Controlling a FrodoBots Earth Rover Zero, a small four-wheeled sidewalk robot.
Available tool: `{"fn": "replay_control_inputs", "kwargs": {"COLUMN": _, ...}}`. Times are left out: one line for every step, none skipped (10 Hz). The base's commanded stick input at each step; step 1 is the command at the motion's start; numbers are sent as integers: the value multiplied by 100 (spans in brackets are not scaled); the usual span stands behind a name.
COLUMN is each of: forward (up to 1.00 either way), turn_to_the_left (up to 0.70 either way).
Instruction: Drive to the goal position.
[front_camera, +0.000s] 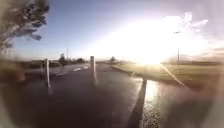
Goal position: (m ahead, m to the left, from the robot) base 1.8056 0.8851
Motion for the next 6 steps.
{"fn": "replay_control_inputs", "kwargs": {"forward": 45, "turn_to_the_left": -27}}
{"fn": "replay_control_inputs", "kwargs": {"forward": 45, "turn_to_the_left": -27}}
{"fn": "replay_control_inputs", "kwargs": {"forward": 45, "turn_to_the_left": -27}}
{"fn": "replay_control_inputs", "kwargs": {"forward": 45, "turn_to_the_left": -27}}
{"fn": "replay_control_inputs", "kwargs": {"forward": 45, "turn_to_the_left": -27}}
{"fn": "replay_control_inputs", "kwargs": {"forward": 45, "turn_to_the_left": -27}}
